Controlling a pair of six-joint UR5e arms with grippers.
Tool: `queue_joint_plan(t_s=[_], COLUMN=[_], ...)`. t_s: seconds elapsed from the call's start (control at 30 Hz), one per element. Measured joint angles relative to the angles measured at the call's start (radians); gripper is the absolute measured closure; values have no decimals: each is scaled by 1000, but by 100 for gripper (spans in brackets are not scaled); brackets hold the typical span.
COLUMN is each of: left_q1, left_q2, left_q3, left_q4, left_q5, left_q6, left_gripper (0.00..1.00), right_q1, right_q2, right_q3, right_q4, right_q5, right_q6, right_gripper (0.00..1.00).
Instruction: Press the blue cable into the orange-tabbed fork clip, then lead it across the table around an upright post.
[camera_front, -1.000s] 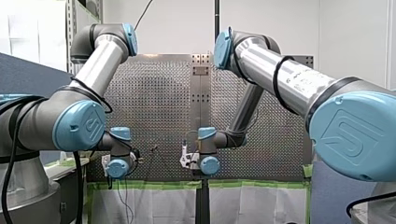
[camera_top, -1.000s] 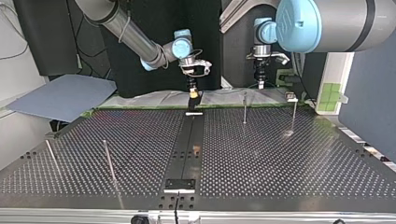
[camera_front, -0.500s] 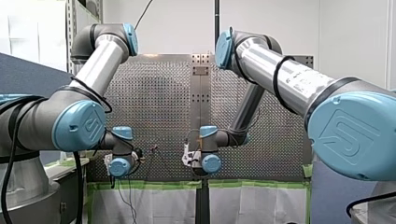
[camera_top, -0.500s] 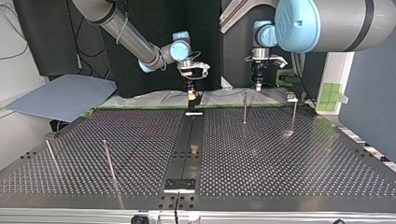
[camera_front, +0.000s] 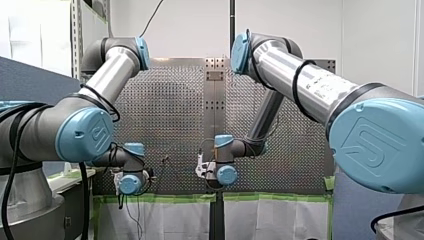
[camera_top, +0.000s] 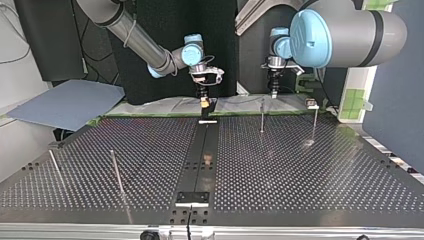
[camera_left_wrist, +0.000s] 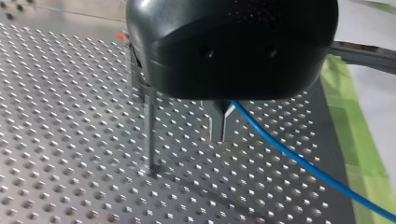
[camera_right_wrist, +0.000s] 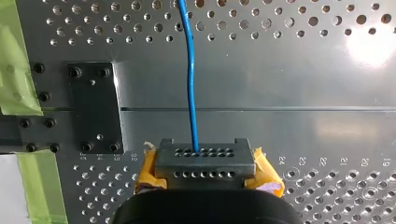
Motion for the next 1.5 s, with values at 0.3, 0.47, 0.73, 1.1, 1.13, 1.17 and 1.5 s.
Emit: queue_joint_plan(t_s=[0.3, 0.47, 0.73, 1.1, 1.13, 1.17, 1.5], left_q1=[3, 2, -6, -9, -8, -8, -1], left_q2=[4, 4, 32, 94, 95, 95, 97], left_q3=[-3, -35, -58, -91, -95, -97, -71], left_q4=[-41, -6, 8, 1, 7, 12, 20], left_q5=[-1, -1, 2, -1, -1, -1, 3], left_q6=[50, 60, 102, 104, 104, 103, 55], left_gripper=[100, 100, 100, 100, 100, 100, 100], right_q1=[0, 0, 0, 0, 0, 0, 0], right_q2=[0, 0, 0, 1, 1, 1, 1], right_q3=[-7, -14, -18, -18, -18, -18, -20], right_q4=[-2, -1, -2, -3, -2, -2, -3], right_q5=[-2, -3, -3, -3, -4, -4, -5], right_q6=[0, 0, 0, 0, 0, 0, 0], right_gripper=[100, 100, 100, 100, 100, 100, 100])
